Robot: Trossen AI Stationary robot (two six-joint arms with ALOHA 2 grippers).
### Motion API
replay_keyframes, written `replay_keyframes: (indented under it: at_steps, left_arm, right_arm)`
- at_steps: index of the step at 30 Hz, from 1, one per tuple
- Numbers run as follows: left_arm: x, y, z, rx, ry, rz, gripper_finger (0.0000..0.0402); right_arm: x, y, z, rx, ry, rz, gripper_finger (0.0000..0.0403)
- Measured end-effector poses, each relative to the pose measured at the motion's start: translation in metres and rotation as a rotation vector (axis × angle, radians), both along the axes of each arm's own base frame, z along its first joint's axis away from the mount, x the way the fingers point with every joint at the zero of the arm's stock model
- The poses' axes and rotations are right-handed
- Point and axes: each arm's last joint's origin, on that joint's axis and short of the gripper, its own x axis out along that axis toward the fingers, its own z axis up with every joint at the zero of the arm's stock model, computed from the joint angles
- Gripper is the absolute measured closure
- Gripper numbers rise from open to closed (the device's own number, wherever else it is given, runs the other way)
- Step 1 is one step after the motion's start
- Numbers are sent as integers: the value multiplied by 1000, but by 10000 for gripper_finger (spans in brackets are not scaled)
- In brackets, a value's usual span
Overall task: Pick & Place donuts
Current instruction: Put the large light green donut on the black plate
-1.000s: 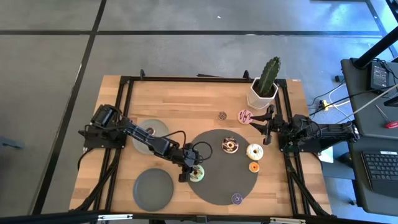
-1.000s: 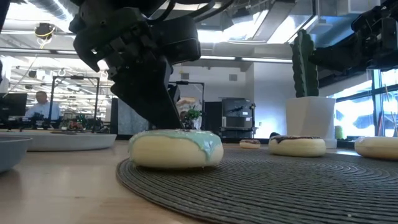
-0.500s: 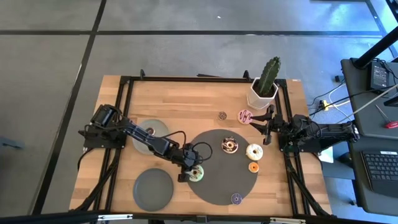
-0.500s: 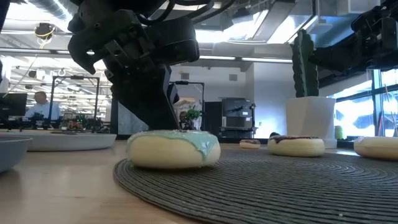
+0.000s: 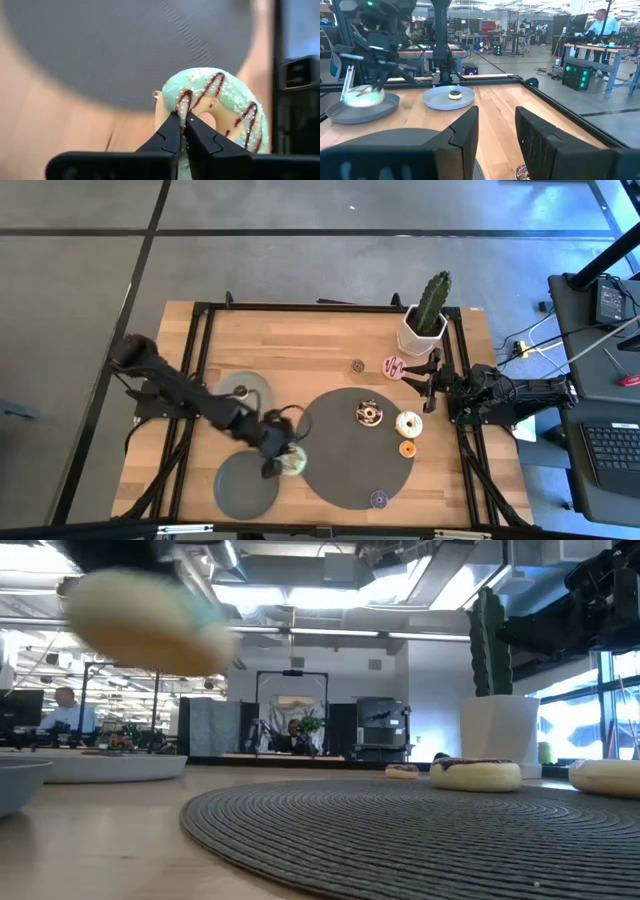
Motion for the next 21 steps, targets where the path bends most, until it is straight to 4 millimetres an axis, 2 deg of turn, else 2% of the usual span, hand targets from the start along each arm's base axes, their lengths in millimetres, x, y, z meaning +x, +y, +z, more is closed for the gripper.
replay_keyframes:
  at_steps: [6,11,15,21]
  left_arm:
    - [-58,-31,2,25,56,280,390]
    - [-86,-53,-6,17,69,364,390]
    - [-95,-62,-19,45,72,438,390]
    - [-93,-70,-41,67,162,477,388]
  right_arm:
    - [0,0,0,2,0,0,272]
    - [0,0,0,26,-6,2,272]
    - [0,0,0,29,-6,2,272]
    - [0,0,0,74,-16,5,272]
